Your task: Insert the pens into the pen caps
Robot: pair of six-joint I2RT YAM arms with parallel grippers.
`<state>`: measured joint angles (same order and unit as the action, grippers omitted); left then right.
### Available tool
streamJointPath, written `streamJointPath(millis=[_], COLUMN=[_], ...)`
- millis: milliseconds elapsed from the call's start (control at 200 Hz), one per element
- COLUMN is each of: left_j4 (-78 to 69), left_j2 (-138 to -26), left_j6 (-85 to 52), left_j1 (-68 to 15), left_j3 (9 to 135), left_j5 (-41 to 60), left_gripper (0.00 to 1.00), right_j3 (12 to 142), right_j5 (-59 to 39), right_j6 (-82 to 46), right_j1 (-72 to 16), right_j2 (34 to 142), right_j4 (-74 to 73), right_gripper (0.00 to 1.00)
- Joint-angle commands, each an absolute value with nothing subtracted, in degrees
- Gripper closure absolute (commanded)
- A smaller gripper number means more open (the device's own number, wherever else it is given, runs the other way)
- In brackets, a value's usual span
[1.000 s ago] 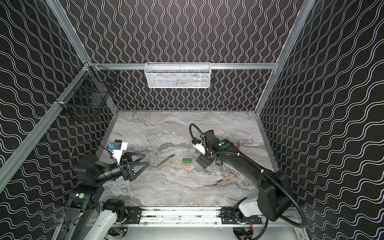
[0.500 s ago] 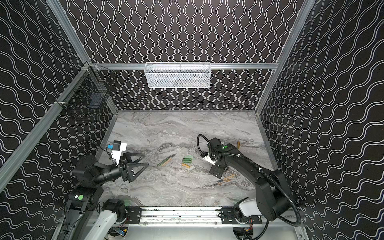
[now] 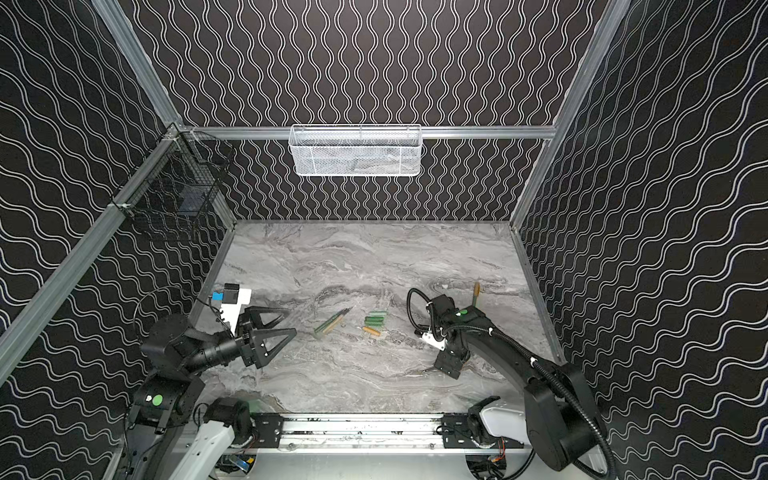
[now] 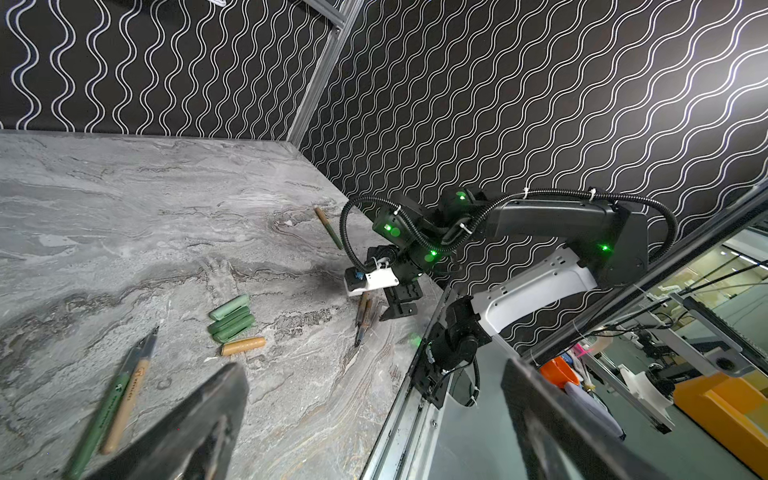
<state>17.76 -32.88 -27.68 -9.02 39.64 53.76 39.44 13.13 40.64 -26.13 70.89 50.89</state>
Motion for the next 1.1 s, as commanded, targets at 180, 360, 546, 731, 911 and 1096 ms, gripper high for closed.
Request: streamJointPath(millis=[180,360,546,731,911,1096], left_j4=[18.06,18.92,19.07,18.89,19.16,19.12], left_j2=[-32.8,-32.84,-32.6,-32.66,-32.59,-32.66], left_j6=[-25.98,-25.4,-25.31,-25.41,-25.31,-25.26], left_j1=[-9.12,-9.05,-9.05,-9.05,-9.01,-9.05], left_j3=[40.32,40.69,40.72,40.72,40.77,40.78], left_j5=[53.02,52.43,52.24,52.41,52.23,52.25], left_gripper=[0.01,0.01,0.01,0.01,0.01,0.01], right_j3=[40.94,42.1,39.61,37.61,40.92,48.54], right_j5=[12.53,10.16,10.05,9.65,10.36,9.44], right_j6=[42.37,42.59,42.97,42.56,40.56,37.04], right_j1=[-26.45,-26.78,-27.2,-27.16,-25.37,-21.46], right_j2=[75.78,80.37,76.82,74.72,79.54,88.79], right_j4=[44.63,44.37,43.49,41.84,39.74,40.75], right_gripper=[0.02,0.04,0.05,0.1,0.12,0.13])
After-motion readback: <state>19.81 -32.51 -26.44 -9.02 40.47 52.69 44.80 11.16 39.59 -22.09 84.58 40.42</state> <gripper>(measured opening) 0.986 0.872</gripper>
